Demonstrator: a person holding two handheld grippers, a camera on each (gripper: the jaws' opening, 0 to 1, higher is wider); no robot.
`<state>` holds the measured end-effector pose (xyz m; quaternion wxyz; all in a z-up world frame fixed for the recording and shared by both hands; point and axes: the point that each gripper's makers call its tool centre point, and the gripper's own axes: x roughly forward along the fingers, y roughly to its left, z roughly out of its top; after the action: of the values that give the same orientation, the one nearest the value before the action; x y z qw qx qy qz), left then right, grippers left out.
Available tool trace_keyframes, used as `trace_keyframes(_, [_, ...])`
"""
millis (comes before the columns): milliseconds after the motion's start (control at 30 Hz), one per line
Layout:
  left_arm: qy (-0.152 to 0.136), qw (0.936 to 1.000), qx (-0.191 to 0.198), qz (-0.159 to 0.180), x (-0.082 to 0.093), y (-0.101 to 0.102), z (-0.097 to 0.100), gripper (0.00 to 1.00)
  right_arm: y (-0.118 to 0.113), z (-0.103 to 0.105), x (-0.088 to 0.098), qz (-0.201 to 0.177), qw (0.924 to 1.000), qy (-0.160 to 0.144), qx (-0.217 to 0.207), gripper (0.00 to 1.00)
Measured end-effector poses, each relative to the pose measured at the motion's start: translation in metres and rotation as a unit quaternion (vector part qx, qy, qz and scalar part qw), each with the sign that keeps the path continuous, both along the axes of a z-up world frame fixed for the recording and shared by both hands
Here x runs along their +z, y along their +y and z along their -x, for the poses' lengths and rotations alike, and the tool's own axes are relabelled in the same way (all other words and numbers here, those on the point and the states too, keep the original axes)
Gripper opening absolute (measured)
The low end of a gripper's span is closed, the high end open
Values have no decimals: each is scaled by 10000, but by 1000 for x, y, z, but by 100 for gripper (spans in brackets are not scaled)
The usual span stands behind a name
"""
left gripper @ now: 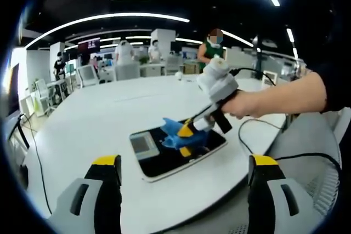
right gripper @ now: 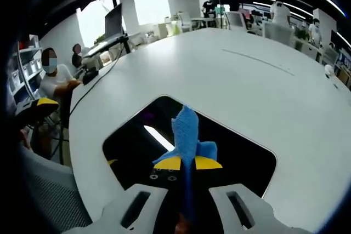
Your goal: Wipe the mirror surface with the cleaning cloth until all visible marks leave the cleaned area.
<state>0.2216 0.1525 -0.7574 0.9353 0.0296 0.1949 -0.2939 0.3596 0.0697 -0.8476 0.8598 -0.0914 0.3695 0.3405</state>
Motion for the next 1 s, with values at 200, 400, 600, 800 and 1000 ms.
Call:
trace_keyframes(200, [-29,10000,25,7,1,1,-1,97,-5,0,1,-22,10000,32,-68,1])
trace_keyframes(400, [-33,10000,27,20,1,1,-1,97,-11,0,1,30,9999,18,-110,1])
trace_keyframes(600, [-33,10000,26,26,1,0,0,97,-17,-1,0,81,9999,-4,-133,1])
trace_keyframes(800, [-52,10000,47,18,2,0,0,97,-23,0,0,86,9998,8,-195,1])
trace_keyframes(1000, [-56,10000,49,21,2,1,-1,97,-27,-1,0,89,9996,21,-263,1])
